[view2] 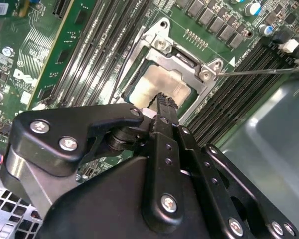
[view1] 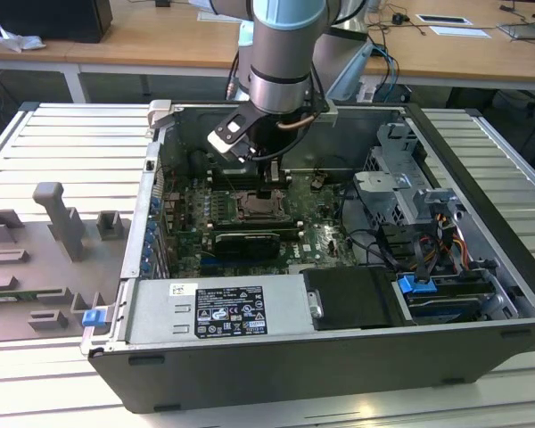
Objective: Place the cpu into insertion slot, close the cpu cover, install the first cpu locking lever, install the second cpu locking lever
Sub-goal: 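Close the cpu cover, then install the first cpu locking lever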
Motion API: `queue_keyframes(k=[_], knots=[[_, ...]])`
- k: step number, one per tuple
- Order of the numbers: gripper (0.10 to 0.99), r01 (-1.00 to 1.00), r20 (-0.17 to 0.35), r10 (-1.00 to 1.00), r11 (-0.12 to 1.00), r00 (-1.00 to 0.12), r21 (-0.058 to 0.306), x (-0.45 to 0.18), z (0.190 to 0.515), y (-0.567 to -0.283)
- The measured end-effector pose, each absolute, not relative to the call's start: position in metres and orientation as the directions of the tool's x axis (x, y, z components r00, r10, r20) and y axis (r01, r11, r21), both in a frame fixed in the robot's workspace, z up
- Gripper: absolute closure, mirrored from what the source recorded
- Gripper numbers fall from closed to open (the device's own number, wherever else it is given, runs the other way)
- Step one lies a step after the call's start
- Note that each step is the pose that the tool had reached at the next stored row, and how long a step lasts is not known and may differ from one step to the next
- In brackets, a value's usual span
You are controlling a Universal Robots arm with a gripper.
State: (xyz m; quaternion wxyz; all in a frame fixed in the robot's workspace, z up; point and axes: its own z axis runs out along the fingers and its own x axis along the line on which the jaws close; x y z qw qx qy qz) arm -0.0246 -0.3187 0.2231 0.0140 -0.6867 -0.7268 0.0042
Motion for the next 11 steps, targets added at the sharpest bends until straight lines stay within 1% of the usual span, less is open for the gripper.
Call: queue_keyframes(k=[11], knots=[[0.980, 0.998, 0.014, 0.998, 0.057, -0.057, -0.020, -0.0276, 0.2241, -0.3188]])
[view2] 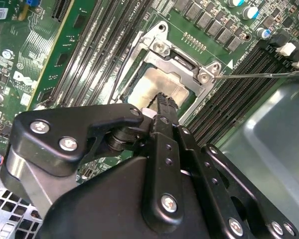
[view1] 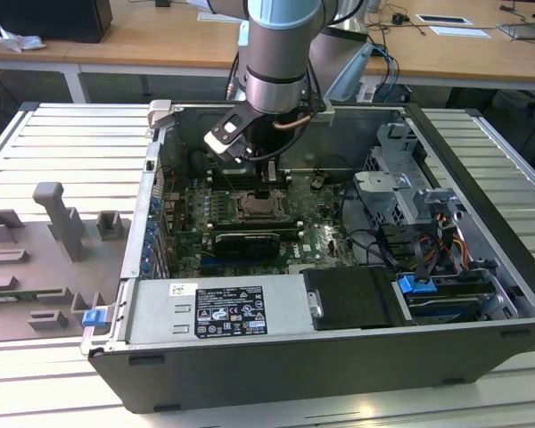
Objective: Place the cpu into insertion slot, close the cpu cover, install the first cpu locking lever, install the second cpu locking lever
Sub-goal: 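Install the first cpu locking lever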
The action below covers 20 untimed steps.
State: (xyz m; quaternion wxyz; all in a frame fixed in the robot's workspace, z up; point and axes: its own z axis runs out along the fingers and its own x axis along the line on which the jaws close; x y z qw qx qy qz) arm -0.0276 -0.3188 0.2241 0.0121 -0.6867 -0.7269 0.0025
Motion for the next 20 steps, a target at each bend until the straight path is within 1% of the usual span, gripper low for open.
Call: queue_keyframes(k=[8, 20], knots=[[0.980, 0.998, 0.009, 0.998, 0.057, -0.057, -0.021, -0.028, 0.246, -0.318], [0.980, 0.998, 0.009, 0.998, 0.057, -0.057, -0.020, -0.028, 0.252, -0.318]])
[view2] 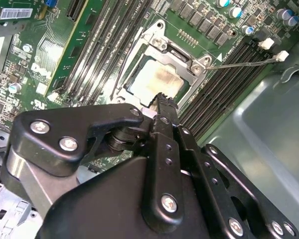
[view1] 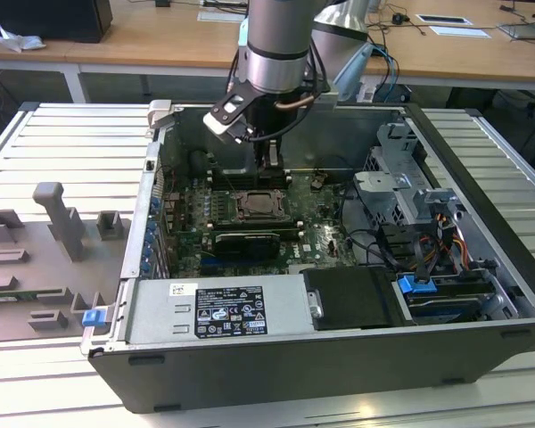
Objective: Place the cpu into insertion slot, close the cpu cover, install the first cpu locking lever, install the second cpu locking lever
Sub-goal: 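Install the first cpu locking lever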
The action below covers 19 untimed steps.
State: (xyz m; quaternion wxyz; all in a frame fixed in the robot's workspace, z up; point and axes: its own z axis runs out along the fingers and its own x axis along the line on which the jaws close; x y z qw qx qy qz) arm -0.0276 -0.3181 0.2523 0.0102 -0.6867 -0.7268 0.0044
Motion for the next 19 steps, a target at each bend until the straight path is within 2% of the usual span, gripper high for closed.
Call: queue_keyframes(k=[19], knots=[[0.980, 0.998, 0.009, 0.998, 0.057, -0.057, -0.020, -0.028, 0.275, -0.318]])
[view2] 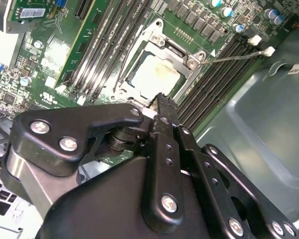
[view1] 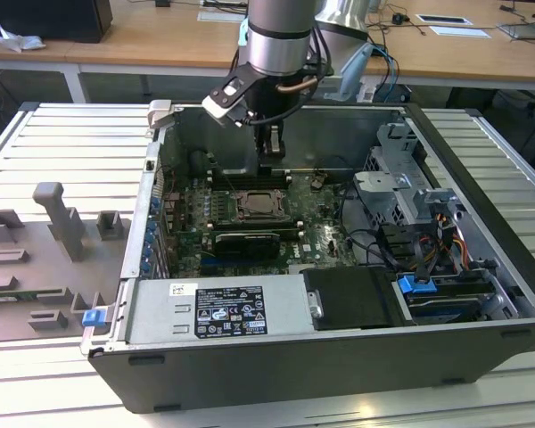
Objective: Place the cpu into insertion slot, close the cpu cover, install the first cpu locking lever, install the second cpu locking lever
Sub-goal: 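Install the first cpu locking lever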
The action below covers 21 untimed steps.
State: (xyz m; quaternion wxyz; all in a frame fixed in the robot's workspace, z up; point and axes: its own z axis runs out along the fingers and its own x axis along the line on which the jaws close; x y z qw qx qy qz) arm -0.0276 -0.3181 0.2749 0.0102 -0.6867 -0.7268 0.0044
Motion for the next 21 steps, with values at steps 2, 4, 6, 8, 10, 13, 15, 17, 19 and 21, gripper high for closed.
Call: queue_keyframes(k=[2, 4, 6, 8, 10, 13, 15, 17, 19, 21], knots=[[0.980, 0.998, 0.009, 0.998, 0.057, -0.057, -0.020, -0.028, 0.277, -0.318], [0.980, 0.998, 0.009, 0.998, 0.057, -0.057, -0.020, -0.028, 0.279, -0.318], [0.980, 0.998, 0.009, 0.998, 0.057, -0.057, -0.020, -0.028, 0.281, -0.318], [0.980, 0.998, 0.009, 0.998, 0.057, -0.057, -0.021, -0.028, 0.283, -0.318], [0.980, 0.998, 0.009, 0.998, 0.057, -0.057, -0.020, -0.028, 0.285, -0.318], [0.980, 0.989, 0.009, 0.989, 0.148, -0.148, -0.021, -0.028, 0.286, -0.318], [0.980, 0.983, 0.009, 0.983, 0.184, -0.184, -0.021, -0.028, 0.286, -0.318], [0.980, 0.966, 0.009, 0.966, 0.259, -0.258, -0.020, -0.028, 0.286, -0.318], [0.980, 0.955, 0.009, 0.955, 0.297, -0.297, -0.020, -0.028, 0.286, -0.318], [0.980, 0.947, 0.009, 0.947, 0.321, -0.321, -0.020, -0.028, 0.286, -0.318]])
